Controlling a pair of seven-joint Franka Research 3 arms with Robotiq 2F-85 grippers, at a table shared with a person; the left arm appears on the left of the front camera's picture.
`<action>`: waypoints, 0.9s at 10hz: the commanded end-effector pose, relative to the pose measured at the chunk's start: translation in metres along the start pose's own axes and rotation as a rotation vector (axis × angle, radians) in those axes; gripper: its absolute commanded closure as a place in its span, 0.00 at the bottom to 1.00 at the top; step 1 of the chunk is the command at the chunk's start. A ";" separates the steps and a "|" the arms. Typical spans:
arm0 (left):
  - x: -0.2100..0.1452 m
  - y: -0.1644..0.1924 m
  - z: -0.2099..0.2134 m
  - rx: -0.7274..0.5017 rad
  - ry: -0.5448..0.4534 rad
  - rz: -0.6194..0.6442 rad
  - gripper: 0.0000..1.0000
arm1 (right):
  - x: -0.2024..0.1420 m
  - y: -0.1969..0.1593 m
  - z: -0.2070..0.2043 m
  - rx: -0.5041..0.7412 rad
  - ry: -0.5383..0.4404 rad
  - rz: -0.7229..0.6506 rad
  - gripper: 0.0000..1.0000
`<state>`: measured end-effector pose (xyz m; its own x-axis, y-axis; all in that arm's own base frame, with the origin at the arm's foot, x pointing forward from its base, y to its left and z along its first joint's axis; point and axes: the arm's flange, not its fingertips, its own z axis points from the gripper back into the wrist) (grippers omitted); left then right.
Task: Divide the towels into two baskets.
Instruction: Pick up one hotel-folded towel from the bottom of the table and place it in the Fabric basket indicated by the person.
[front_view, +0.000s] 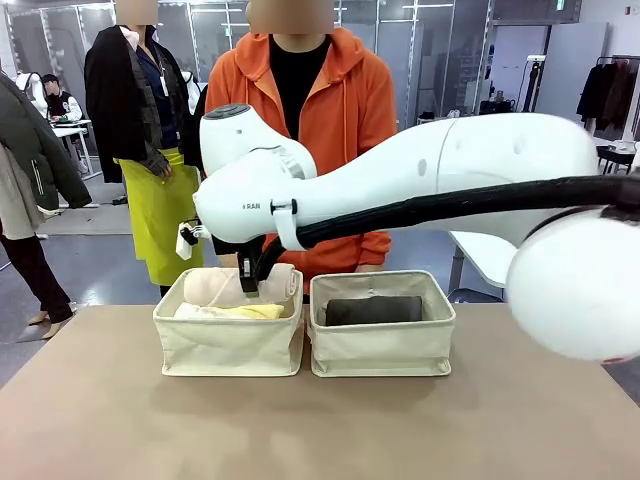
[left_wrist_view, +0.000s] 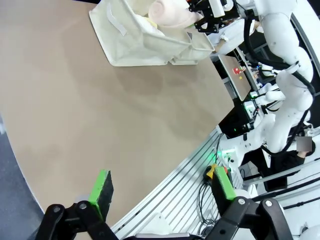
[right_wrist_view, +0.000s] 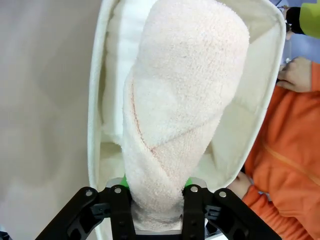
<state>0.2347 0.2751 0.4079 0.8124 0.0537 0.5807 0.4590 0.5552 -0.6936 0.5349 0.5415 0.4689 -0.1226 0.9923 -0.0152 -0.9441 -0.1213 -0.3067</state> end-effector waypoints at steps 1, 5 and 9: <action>0.000 -0.003 0.003 0.002 -0.007 -0.007 0.00 | 0.003 0.003 0.002 -0.094 -0.013 -0.005 0.63; 0.000 -0.003 0.003 0.002 -0.007 -0.007 0.00 | 0.006 0.002 -0.026 -0.056 -0.049 -0.040 0.63; 0.000 -0.003 0.003 0.002 -0.007 -0.007 0.00 | 0.008 0.004 -0.033 -0.071 -0.042 -0.047 0.05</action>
<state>0.2347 0.2751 0.4079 0.8124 0.0538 0.5807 0.4590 0.5553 -0.6936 0.5466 0.5474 0.4379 -0.1178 0.9926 0.0308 -0.9314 -0.0997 -0.3501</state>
